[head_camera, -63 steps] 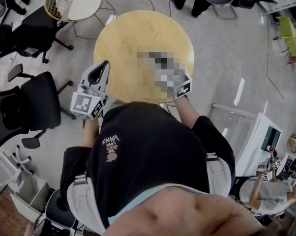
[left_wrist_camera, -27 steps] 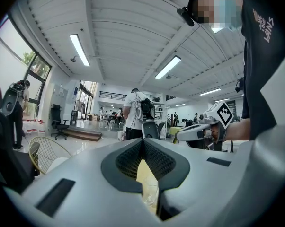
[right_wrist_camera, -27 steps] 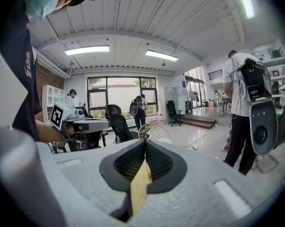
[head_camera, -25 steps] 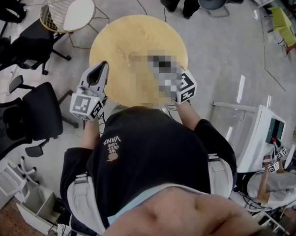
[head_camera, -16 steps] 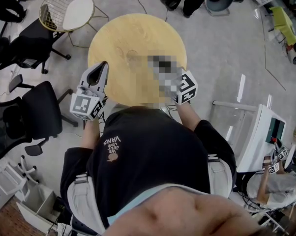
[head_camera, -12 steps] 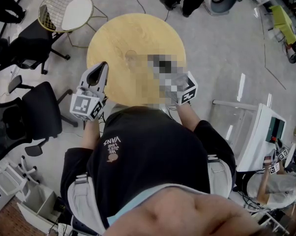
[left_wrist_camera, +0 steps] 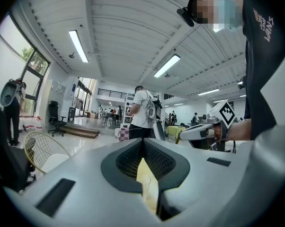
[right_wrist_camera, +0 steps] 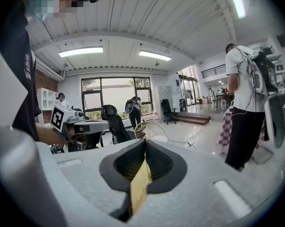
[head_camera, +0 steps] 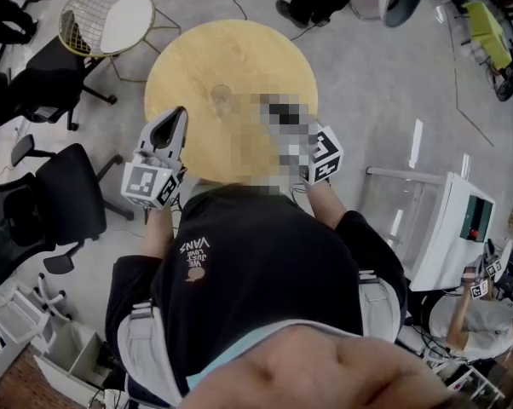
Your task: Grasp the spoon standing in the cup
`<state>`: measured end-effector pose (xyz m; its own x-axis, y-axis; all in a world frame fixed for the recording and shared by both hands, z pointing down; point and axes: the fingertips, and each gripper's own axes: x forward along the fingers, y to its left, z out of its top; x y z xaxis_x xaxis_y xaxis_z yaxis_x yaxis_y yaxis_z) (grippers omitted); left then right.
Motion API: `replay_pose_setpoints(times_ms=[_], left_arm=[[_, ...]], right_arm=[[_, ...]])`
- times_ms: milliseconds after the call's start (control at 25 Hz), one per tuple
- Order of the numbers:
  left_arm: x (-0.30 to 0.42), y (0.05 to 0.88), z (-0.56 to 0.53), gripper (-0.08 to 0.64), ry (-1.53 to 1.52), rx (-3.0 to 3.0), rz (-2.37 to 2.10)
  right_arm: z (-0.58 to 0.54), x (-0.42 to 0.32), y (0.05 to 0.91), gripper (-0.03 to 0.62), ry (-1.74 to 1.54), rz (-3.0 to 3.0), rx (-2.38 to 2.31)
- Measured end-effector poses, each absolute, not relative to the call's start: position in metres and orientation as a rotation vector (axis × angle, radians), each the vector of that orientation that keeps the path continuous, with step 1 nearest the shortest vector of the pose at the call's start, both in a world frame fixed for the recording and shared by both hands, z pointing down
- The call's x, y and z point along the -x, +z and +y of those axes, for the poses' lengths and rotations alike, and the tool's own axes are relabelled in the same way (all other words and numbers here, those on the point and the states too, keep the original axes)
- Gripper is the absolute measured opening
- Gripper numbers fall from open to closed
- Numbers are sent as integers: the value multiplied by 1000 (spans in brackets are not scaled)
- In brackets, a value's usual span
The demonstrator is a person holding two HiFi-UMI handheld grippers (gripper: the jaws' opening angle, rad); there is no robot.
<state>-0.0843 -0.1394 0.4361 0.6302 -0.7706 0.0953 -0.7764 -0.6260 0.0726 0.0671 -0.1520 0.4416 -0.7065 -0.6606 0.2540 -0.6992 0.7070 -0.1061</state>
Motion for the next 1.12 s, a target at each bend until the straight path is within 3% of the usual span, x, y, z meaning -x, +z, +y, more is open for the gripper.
replay_pose_setpoints(times_ms=[1120], left_arm=[[71,445,-123,8,76,-2730,-1281]], right_arm=[[-128,-88,459,2,338,-2667,-1137]])
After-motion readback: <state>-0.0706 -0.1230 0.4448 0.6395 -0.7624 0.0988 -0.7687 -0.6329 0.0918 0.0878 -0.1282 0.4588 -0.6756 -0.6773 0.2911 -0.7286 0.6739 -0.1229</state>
